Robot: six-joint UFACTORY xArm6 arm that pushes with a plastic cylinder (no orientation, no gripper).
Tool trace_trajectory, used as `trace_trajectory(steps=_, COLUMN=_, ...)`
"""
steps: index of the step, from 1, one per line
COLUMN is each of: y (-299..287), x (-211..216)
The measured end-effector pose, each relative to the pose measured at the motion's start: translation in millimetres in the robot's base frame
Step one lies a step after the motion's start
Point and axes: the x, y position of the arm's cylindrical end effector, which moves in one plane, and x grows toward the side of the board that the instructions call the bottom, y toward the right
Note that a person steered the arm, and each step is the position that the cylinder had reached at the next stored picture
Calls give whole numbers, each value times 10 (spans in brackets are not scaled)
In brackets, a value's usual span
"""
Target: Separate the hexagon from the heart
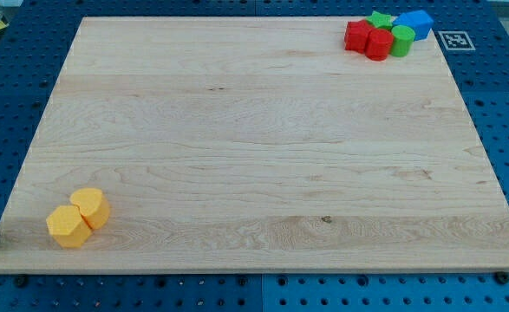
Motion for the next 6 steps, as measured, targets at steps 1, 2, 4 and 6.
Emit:
trace_trajectory(steps=1, y=183, x=56)
trace_trajectory(steps=2, y=542, x=141)
trace_trajectory(steps=4, y=578, x=101)
trace_trajectory(steps=6, y=845, x=-129)
